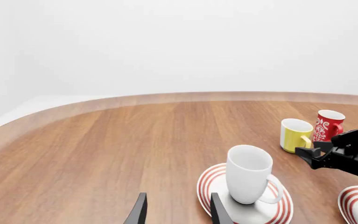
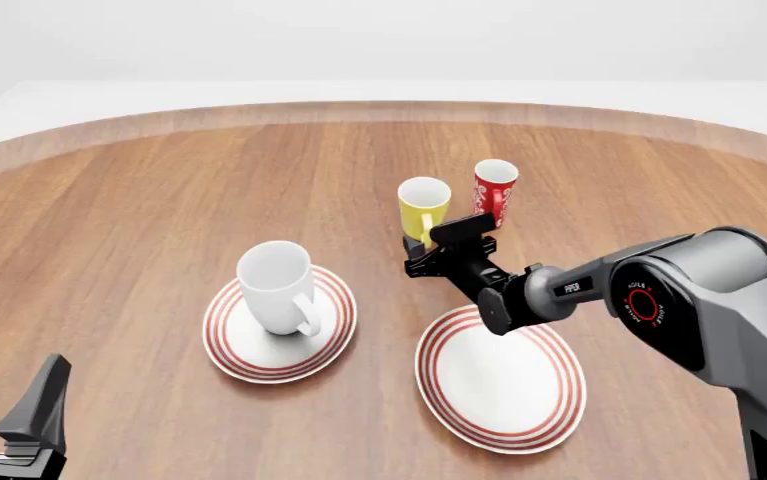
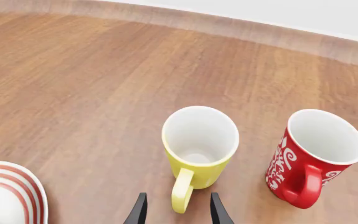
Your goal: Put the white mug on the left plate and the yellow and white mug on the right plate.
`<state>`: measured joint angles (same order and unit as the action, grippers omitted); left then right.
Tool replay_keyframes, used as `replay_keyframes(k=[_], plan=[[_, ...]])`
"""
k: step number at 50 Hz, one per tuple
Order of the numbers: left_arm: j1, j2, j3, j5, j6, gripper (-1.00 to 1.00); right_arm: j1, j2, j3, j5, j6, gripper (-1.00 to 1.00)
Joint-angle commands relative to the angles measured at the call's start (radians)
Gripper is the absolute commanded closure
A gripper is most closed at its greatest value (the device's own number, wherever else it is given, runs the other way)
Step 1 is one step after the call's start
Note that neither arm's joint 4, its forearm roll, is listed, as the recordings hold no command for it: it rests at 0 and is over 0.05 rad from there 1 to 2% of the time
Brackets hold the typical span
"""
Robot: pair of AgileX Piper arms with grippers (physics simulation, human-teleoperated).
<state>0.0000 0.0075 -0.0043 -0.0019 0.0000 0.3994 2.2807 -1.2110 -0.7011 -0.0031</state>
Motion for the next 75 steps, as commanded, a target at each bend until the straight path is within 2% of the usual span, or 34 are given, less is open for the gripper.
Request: replay_keyframes(k=[1,18,19,46,73,75], plan=[[0.0,0.0,0.0,0.0,0.0,-1.0,-0.004,0.021,-0.023,0.008,0.003,-1.0],[0.0,0.0,0.0,0.0,0.0,-1.0,-0.002,0.034,-0.049,0.016,0.012,-1.0],[0.0,0.0,0.0,0.0,0.0,-1.0,0.001,0.031,-0.045,0.012,0.014,1.0],[0.0,0.0,0.0,0.0,0.0,-1.0,-0.008,-0.114,0.127,-0.083,-0.006,1.0],[0.0,0.0,0.0,0.0,0.0,-1.0,-0.006,-0.365,0.404,-0.169,-0.022,1.0],[0.0,0.0,0.0,0.0,0.0,-1.0,-0.013,-0.395,0.439,-0.19,-0.045,1.0]])
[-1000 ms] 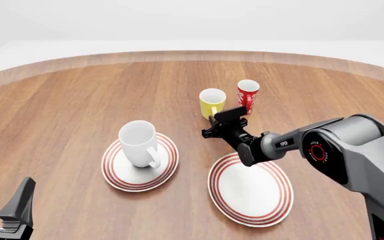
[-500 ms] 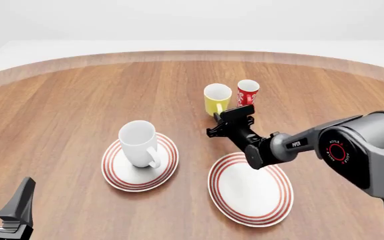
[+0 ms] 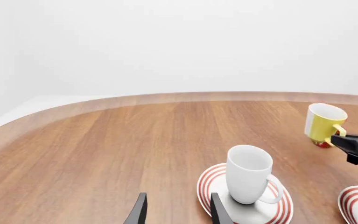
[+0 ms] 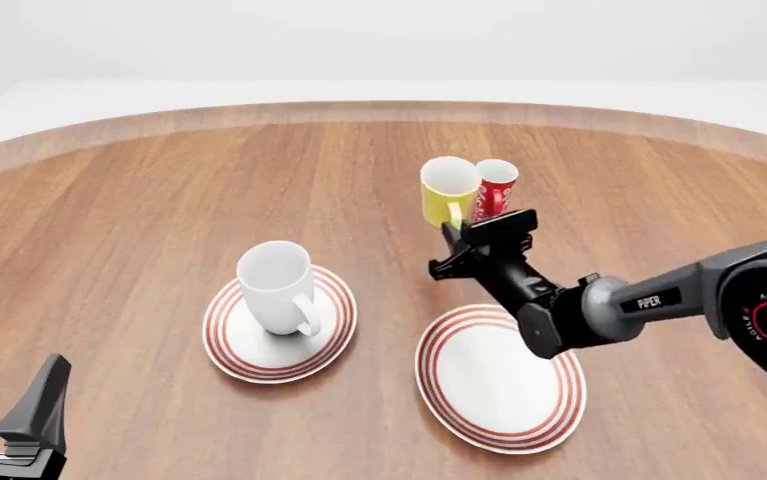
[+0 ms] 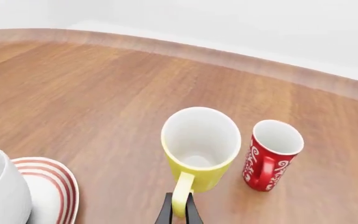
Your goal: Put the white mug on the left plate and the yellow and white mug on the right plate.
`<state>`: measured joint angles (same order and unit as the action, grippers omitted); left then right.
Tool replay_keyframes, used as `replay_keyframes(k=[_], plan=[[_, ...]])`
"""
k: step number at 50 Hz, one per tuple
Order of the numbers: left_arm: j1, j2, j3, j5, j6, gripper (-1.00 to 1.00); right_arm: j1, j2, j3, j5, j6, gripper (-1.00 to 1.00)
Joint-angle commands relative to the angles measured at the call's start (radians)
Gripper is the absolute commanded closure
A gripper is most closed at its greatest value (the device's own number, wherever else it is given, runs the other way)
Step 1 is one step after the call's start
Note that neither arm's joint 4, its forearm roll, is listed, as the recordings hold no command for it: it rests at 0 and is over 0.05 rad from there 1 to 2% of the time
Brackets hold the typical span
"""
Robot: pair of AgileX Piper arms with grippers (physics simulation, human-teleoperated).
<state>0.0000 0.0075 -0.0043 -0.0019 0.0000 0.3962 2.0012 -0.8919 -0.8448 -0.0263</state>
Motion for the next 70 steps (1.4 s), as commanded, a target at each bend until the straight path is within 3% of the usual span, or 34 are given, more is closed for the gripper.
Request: replay_keyframes(k=[1,19,47,70], plan=[[0.0,0.0,0.0,0.0,0.0,-1.0,-0.008,-0.123,0.127,-0.043,-0.015,1.0],[0.0,0.0,0.0,0.0,0.0,-1.0,0.002,-0.331,0.325,-0.054,-0.018,1.0],[0.0,0.0,0.0,0.0,0.0,-1.0,0.017,-0.558,0.507,-0.021,-0.035,1.0],[0.0,0.0,0.0,0.0,0.0,-1.0,0.042,-0.639,0.666,-0.069,-0.045,1.0]])
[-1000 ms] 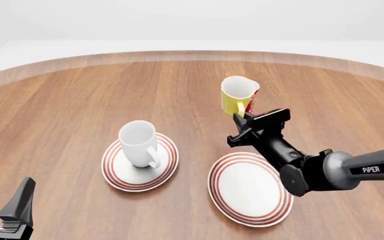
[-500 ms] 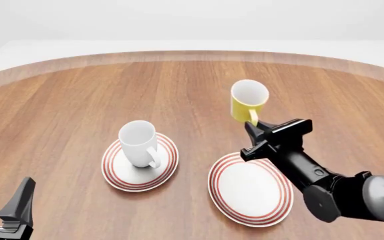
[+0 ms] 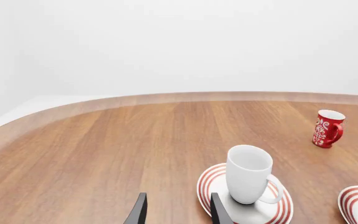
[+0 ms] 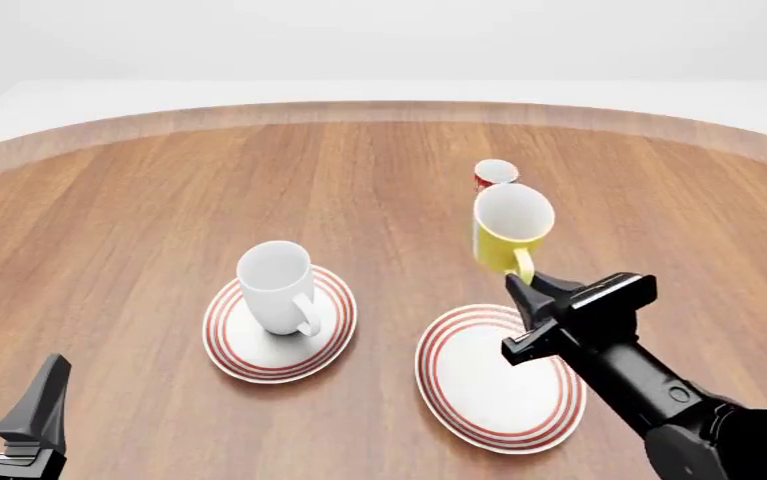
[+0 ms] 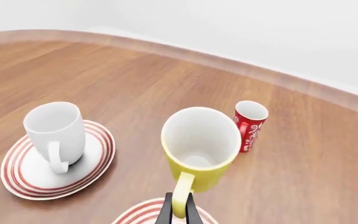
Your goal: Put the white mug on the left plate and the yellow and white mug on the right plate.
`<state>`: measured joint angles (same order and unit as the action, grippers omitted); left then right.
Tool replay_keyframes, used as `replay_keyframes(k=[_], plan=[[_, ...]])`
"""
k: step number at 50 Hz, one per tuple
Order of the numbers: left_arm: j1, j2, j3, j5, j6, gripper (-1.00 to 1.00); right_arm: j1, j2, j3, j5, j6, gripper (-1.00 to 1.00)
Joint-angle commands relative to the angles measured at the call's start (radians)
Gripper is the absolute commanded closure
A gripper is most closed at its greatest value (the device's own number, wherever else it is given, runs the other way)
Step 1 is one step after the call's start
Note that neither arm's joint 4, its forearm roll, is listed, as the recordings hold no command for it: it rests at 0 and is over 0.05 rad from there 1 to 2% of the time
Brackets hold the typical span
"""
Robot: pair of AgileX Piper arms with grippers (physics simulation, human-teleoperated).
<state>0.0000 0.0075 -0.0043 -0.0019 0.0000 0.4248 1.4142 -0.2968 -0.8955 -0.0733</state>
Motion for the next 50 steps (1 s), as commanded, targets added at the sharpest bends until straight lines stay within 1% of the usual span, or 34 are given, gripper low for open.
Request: replay_keyframes(k=[1,5,10,16,26,36,42,50], plan=[[0.0,0.0,0.0,0.0,0.0,-1.0,0.015,-0.059,0.08,-0.019,0.004,1.0],[0.0,0.0,0.0,0.0,0.0,-1.0,0.018,-0.075,0.108,-0.025,0.006,1.0],[0.0,0.0,0.0,0.0,0.0,-1.0,0.009,-0.056,0.149,-0.074,0.015,1.0],[0.0,0.0,0.0,0.0,0.0,-1.0,0.009,-0.066,0.189,-0.096,0.021,1.0],[0.0,0.0,0.0,0.0,0.0,-1.0,0.009,0.023,0.251,-0.219,0.041,1.0],[0.0,0.0,0.0,0.0,0.0,-1.0,0.015,0.087,0.282,-0.297,0.053,1.0],[0.0,0.0,0.0,0.0,0.0,-1.0,0.02,0.077,0.295,-0.294,0.057,1.0],[0.0,0.0,0.0,0.0,0.0,-1.0,0.023,0.111,0.297,-0.31,0.063,1.0]])
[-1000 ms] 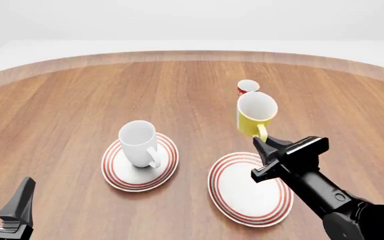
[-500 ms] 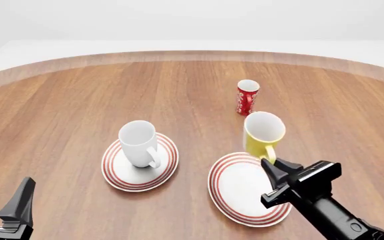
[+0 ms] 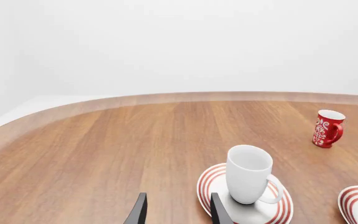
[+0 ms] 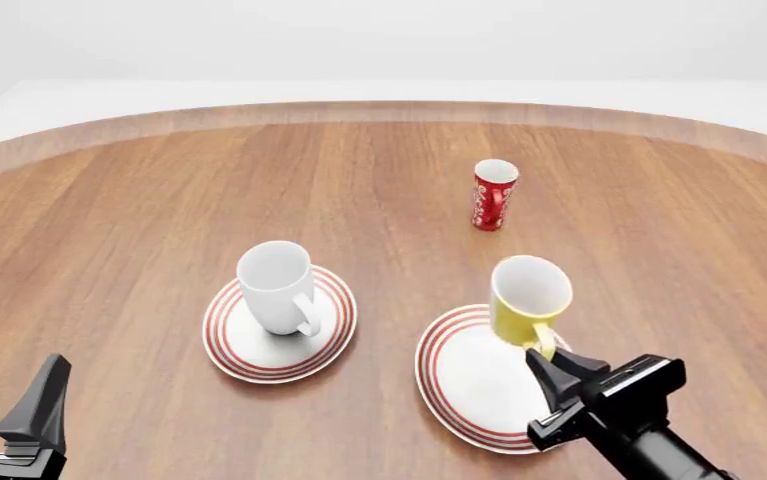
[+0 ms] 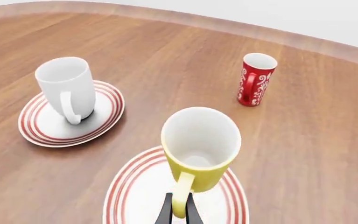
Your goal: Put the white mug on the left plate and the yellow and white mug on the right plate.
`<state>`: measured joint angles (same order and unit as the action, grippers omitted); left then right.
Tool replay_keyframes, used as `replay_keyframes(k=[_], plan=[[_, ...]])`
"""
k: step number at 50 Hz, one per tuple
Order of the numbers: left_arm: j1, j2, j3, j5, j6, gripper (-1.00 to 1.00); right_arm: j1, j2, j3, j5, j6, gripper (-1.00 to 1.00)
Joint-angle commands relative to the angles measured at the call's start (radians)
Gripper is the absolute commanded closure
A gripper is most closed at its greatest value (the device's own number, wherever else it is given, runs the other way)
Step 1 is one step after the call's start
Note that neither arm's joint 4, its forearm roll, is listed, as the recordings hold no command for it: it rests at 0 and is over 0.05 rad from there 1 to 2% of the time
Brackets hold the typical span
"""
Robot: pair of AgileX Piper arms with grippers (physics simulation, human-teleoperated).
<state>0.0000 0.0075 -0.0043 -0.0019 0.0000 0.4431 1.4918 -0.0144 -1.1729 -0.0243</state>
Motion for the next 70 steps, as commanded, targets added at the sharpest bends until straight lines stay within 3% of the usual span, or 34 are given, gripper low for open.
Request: replay_keyframes(k=[1,70], plan=[[0.0,0.0,0.0,0.0,0.0,-1.0,0.007,0.037,0.014,-0.034,0.014,1.0],[0.0,0.0,0.0,0.0,0.0,-1.0,0.009,0.186,0.003,-0.047,-0.006,1.0]])
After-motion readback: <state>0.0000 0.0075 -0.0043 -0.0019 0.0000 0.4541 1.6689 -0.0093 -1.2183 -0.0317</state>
